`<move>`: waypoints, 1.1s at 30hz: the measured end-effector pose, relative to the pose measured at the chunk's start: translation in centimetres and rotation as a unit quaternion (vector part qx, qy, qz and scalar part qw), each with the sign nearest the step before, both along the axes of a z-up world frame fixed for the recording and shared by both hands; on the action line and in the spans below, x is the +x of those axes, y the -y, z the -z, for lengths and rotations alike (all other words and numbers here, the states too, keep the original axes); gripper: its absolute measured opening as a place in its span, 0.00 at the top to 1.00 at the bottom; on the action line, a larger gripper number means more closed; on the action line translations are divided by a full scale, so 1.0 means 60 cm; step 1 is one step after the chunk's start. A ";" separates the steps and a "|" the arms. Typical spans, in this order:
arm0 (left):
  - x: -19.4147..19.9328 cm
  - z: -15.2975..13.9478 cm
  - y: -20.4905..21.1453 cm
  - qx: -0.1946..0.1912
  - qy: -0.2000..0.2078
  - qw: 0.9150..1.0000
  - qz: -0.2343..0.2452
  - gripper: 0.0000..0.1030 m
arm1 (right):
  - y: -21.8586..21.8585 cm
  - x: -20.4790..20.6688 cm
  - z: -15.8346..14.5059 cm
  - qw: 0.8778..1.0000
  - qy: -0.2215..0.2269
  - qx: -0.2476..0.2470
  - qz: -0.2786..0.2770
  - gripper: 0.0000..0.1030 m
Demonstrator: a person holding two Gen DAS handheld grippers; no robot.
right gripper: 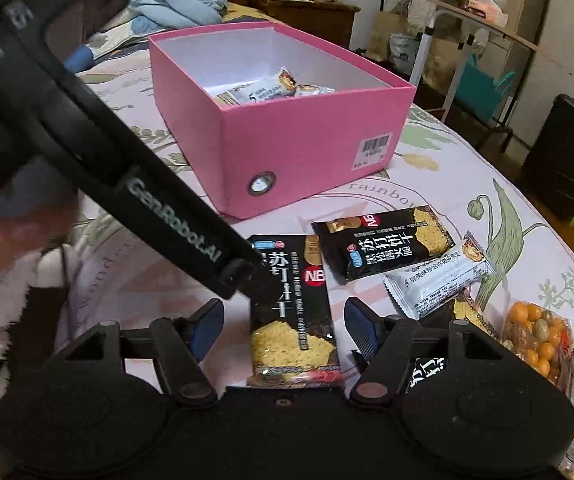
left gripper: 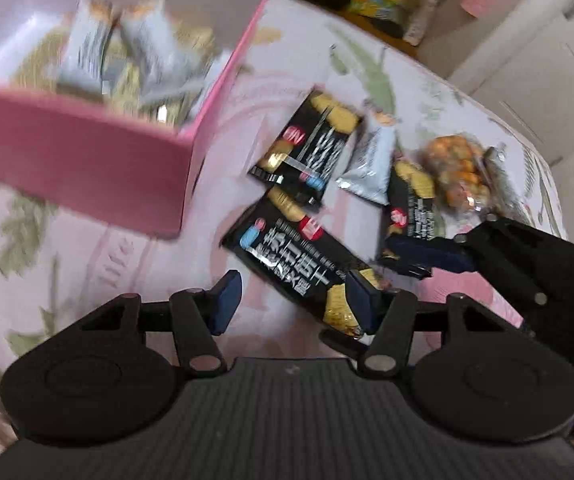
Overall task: Organize snacks
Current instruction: 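Move the left tool to a black NB cracker pack and grasp it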
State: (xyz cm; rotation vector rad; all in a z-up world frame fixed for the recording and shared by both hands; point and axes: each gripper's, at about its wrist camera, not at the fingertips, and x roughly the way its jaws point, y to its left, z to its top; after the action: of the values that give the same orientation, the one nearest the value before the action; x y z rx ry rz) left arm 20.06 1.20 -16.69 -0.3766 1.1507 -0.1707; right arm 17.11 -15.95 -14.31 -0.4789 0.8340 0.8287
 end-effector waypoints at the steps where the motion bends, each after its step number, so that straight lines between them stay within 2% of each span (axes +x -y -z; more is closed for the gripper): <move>1: 0.001 0.011 0.000 -0.001 -0.011 1.000 -0.008 0.48 | 0.001 0.005 0.006 1.000 -0.004 0.001 0.002 0.31; 3: 0.001 0.019 0.002 -0.010 -0.013 1.000 -0.012 0.50 | 0.004 0.013 0.018 1.000 -0.018 0.006 0.007 0.31; 6: 0.000 0.016 0.013 -0.004 0.007 1.000 -0.002 0.51 | 0.010 0.020 0.034 0.999 -0.039 0.015 0.015 0.31; 13: 0.001 0.031 0.024 -0.009 -0.004 1.000 -0.005 0.55 | 0.011 0.024 0.050 0.997 -0.055 0.021 0.044 0.31; 15: 0.001 0.030 0.022 -0.017 -0.004 1.000 -0.008 0.55 | 0.005 0.021 0.045 0.997 -0.063 0.010 0.047 0.39; 19: 0.000 0.032 0.006 -0.044 -0.017 0.999 -0.027 0.55 | 0.002 0.020 0.031 0.988 -0.128 0.025 0.088 0.40; 20: -0.001 0.033 0.004 -0.043 -0.018 0.998 -0.032 0.55 | 0.003 0.020 0.029 0.983 -0.147 0.035 0.100 0.40; 21: -0.003 0.033 0.004 -0.035 -0.017 0.999 -0.033 0.61 | 0.002 0.020 0.030 0.981 -0.159 0.041 0.107 0.40; 22: -0.005 0.033 0.004 -0.028 -0.016 0.999 -0.033 0.62 | 0.000 0.018 0.031 0.979 -0.164 0.042 0.112 0.39; 28: -0.003 0.037 0.003 -0.029 -0.028 0.999 -0.021 0.62 | -0.023 -0.006 0.045 0.990 -0.098 0.014 0.097 0.38; 30: -0.003 0.037 0.004 -0.031 -0.030 0.999 -0.018 0.61 | -0.028 -0.016 0.044 0.992 -0.078 0.006 0.095 0.42; 33: -0.007 0.036 0.004 -0.035 -0.031 0.999 -0.019 0.62 | -0.030 -0.017 0.036 0.991 -0.081 0.007 0.106 0.48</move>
State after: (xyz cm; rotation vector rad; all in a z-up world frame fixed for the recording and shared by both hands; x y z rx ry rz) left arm 19.66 0.99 -18.83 -0.4683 1.2008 -0.1685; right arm 16.09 -14.18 -16.45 -0.3061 1.0097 0.6818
